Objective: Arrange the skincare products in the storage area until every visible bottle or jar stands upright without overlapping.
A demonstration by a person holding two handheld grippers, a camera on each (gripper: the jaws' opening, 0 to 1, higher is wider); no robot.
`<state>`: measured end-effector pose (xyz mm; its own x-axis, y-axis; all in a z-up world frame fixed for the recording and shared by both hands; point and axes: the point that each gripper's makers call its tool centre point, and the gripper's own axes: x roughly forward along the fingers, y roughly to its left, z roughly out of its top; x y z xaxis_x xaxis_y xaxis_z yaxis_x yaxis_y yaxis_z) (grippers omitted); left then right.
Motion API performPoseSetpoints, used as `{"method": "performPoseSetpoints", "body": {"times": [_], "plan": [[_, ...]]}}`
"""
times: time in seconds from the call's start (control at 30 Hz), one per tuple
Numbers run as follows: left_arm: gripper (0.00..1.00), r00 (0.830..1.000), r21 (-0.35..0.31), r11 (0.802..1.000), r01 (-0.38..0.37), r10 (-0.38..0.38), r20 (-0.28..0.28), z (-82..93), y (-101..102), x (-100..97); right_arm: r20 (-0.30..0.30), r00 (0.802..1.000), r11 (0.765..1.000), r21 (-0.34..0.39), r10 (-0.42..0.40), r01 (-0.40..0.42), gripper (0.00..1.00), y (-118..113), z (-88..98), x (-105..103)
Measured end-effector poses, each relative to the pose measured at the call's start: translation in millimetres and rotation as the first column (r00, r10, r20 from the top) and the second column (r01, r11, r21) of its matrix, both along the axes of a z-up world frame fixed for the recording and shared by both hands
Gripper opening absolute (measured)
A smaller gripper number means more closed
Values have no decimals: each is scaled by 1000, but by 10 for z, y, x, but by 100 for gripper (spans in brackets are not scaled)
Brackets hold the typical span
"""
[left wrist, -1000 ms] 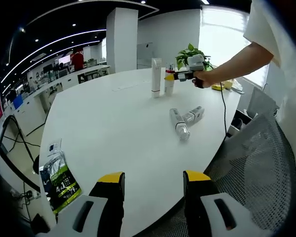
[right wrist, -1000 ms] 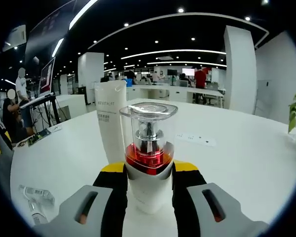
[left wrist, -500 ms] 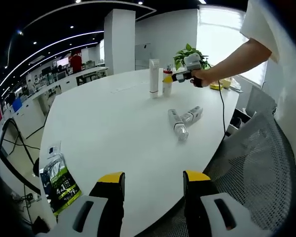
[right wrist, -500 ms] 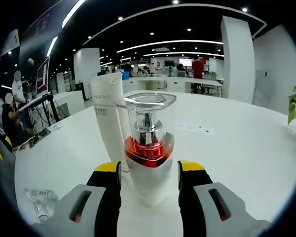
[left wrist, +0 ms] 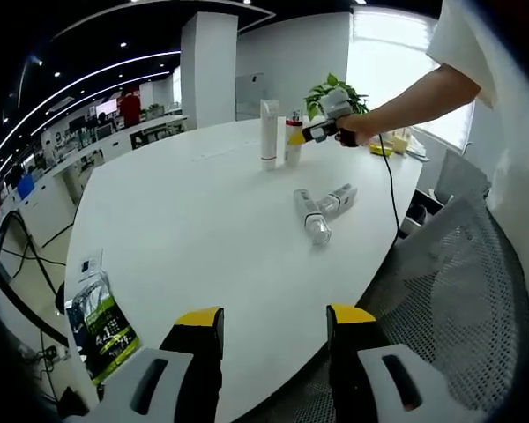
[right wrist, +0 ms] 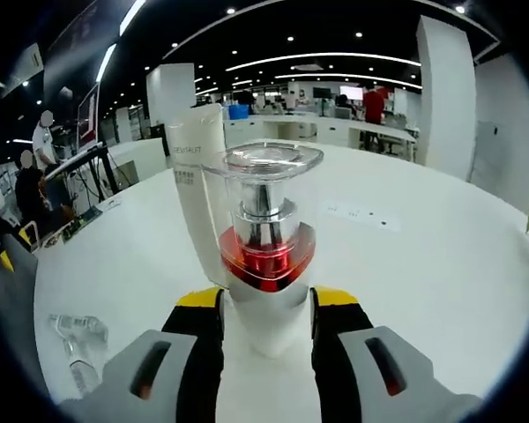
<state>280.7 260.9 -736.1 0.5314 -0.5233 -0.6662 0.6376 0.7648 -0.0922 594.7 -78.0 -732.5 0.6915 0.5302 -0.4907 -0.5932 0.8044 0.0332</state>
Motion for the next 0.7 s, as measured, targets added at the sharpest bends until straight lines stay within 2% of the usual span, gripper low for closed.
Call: {"method": "performPoseSetpoints", "body": {"times": [0.23, 0.53, 0.7], "plan": [[46, 1000, 13, 1000, 7, -6, -6, -17, 5, -10, -33, 999, 1000, -1, 26, -26, 29, 20, -29, 10], [46, 1000, 15, 1000, 8, -7, -12, -27, 7, -13, -14, 999, 999, -4, 38, -38, 28, 68, -30, 65], [46, 1000, 18, 1000, 14, -13, -20, -45, 1, -24, -6, 997, 997, 3, 83, -83, 29, 151, -23, 79]]}}
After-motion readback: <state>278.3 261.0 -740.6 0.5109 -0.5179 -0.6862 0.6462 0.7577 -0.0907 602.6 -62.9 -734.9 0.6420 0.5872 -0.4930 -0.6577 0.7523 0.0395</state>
